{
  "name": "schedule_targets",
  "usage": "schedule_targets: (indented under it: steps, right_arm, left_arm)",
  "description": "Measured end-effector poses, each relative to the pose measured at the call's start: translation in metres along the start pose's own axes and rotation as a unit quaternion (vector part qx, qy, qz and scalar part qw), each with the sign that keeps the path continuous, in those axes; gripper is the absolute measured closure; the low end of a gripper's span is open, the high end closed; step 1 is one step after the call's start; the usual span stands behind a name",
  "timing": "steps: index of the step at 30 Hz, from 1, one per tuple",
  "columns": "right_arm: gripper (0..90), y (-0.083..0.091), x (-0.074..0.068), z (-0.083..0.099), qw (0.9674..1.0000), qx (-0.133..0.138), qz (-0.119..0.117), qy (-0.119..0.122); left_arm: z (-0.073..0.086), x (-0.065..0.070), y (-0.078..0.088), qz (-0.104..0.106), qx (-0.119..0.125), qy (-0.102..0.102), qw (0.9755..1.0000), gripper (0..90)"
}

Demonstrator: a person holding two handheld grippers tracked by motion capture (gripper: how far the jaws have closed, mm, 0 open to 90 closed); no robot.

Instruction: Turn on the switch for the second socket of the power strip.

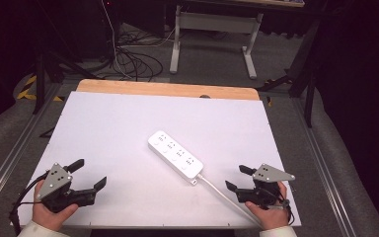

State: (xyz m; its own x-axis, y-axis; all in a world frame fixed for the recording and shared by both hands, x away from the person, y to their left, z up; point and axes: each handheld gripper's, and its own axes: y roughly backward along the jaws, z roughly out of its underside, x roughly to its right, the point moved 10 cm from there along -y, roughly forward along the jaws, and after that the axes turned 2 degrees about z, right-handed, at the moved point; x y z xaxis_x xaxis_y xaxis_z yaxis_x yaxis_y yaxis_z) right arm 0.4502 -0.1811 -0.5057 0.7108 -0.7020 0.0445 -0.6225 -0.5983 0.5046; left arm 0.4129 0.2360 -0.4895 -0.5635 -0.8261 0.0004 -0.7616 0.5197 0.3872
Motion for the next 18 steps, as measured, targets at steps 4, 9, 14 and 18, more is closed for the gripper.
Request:
schedule_targets:
  steps: [4,9,14,18]
  right_arm:
    - [27.6,0.000,0.001,-0.001,1.0000,-0.004,0.004,0.001]
    - [31.7,0.000,0.002,-0.004,0.9998,-0.013,0.013,0.012]
    - [33.9,0.000,0.000,-0.013,0.9995,-0.017,0.014,0.020]
    - [40.4,-0.001,-0.002,-0.019,0.9996,-0.021,0.002,0.018]
  left_arm:
    - [0.001,-0.001,0.000,-0.009,-0.002,-0.007,0.9999,10.1]
    - [0.002,-0.003,-0.001,-0.016,-0.009,-0.008,0.9998,10.8]
    - [0.002,-0.002,-0.001,-0.016,-0.009,-0.011,0.9998,10.8]
    - [0.002,-0.002,-0.001,-0.016,-0.009,-0.010,0.9998,10.8]
